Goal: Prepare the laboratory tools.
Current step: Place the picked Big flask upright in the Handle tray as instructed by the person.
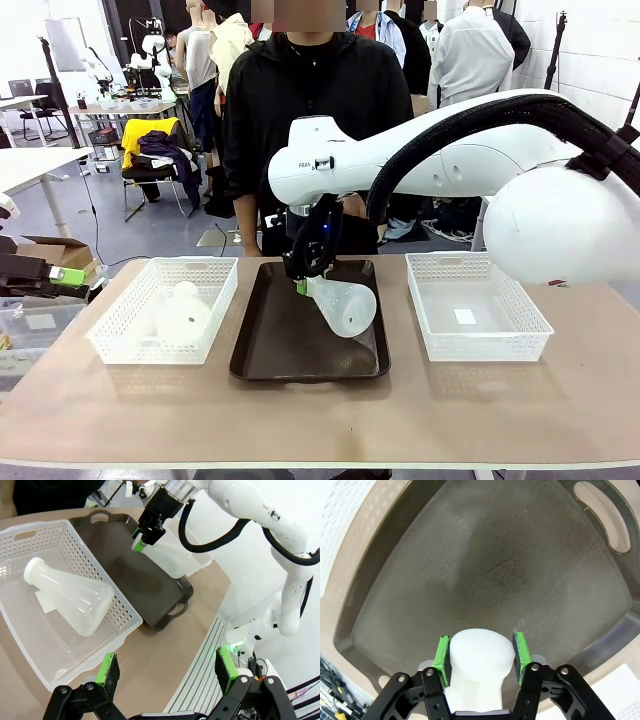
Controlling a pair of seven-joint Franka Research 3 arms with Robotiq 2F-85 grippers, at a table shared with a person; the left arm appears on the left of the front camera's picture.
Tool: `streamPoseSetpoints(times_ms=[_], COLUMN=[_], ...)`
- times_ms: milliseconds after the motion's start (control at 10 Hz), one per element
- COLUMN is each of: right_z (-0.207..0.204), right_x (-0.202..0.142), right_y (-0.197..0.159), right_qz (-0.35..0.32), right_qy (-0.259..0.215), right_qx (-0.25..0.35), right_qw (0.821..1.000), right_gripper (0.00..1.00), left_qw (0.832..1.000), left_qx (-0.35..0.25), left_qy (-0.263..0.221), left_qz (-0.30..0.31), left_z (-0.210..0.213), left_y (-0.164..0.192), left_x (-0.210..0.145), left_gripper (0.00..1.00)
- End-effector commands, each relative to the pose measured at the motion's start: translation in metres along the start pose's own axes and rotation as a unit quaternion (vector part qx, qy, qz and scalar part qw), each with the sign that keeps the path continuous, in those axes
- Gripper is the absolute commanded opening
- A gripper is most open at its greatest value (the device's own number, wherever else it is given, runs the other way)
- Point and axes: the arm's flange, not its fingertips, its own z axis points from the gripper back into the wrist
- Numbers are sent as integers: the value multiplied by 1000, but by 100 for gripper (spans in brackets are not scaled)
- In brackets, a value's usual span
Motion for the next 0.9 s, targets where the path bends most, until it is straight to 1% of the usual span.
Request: streamPoseSetpoints(times_ms=[0, 800], right_z=[0, 0], right_x=[0, 0], right_y=[0, 0], right_qz=[-2, -2], right_qy=[-5, -5], right_qx=[-1, -1], right_qw=[1000, 1000], right_gripper=[0, 0], left_qw=[1000, 1000], left_qx=[-2, -2], left_qy=[-1, -1], left_qz=[-1, -1], left_z=[1, 1], left_y=[-1, -1], left_x=[-1, -1], left_gripper=[100, 100])
